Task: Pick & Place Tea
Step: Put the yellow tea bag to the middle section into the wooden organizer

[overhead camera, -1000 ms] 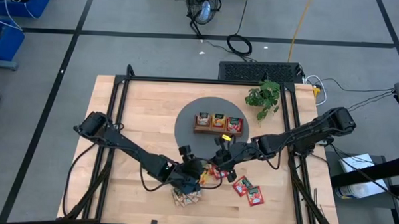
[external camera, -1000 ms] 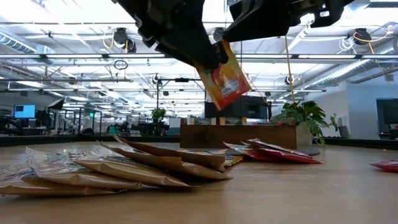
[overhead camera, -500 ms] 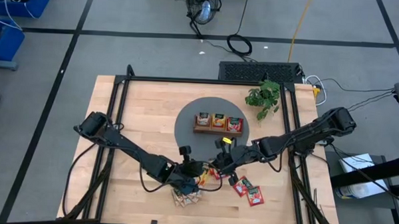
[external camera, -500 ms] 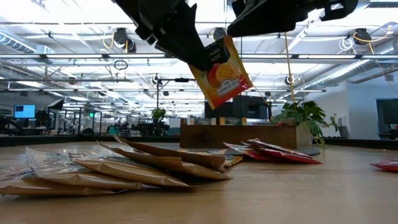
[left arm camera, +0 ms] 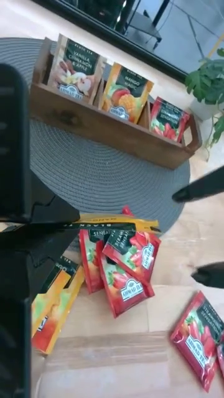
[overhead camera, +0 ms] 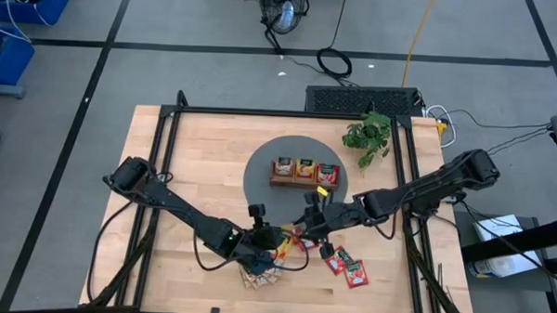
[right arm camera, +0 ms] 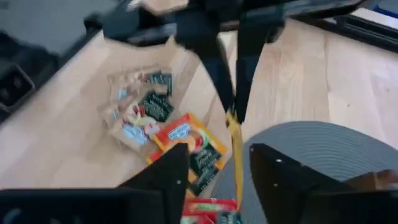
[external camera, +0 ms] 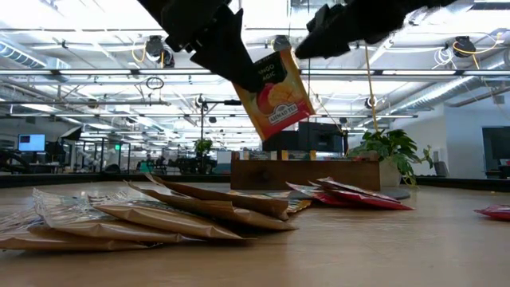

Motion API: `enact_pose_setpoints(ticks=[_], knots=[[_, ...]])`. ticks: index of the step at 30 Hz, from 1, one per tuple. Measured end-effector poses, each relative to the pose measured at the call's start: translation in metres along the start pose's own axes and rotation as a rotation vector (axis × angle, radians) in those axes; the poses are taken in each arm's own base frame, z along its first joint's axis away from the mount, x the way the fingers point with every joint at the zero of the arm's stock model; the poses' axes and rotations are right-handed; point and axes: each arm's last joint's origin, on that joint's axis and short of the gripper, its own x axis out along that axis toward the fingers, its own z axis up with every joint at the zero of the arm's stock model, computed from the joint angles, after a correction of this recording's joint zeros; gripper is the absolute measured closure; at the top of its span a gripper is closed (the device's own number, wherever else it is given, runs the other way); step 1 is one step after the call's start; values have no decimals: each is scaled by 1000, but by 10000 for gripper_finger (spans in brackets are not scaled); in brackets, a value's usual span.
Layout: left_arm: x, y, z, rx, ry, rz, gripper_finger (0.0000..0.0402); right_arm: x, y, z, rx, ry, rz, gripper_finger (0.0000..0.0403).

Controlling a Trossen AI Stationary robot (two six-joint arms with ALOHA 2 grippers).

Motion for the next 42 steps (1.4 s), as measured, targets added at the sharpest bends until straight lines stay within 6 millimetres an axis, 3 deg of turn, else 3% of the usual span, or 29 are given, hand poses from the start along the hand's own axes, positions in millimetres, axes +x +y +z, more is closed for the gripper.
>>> enact_pose_setpoints(ticks=[6,12,26,31,42], knots=[[-2,-2,0,-1,-12,3,397,5,0,-21,72,-110,-44,211],[2,2,2,-14,-6,-8,398,7,-13,-32,87,-93,-96,229],[6,6,4,-27,-6,-5,394,7,-26,-27,161,-61,-100,258],[6,6,4,-25,-6,-7,394,7,-24,-24,157,-98,22,273],[7,8,4,-25,-4,-4,391,30,-22,-32,142,-115,89,299]])
